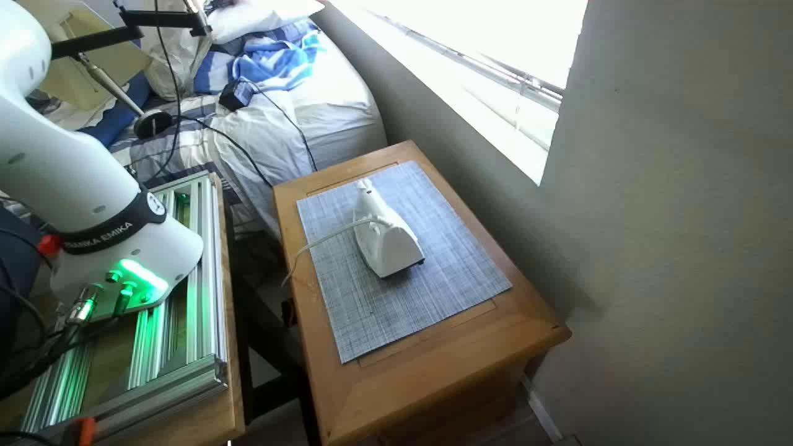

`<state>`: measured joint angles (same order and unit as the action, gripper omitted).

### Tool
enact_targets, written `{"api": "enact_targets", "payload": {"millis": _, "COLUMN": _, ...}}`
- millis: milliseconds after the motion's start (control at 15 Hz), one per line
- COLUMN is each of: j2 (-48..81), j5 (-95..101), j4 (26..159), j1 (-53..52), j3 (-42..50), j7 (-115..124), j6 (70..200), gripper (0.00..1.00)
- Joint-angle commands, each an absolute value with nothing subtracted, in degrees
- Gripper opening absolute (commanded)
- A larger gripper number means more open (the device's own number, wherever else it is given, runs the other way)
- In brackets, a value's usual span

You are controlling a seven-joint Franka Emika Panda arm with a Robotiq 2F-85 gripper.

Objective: Turn the pressing iron to the left

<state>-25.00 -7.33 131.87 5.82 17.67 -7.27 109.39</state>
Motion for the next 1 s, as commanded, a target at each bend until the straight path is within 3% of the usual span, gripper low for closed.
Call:
{"api": "enact_targets", "payload": {"millis": 0, "j2": -24.72, "j5": -8.01, "j4": 131.69, "j1": 7.48, "j3": 16.28, "j7": -7.88, "j6": 109.13, "gripper": 1.0}}
{"api": "enact_targets", "payload": {"millis": 933, "j2": -25.12, "j5": -8.33, "j4": 133.32, "j1": 7.56, "j3": 15.4, "j7": -5.98, "j6": 110.44, "gripper": 1.0}}
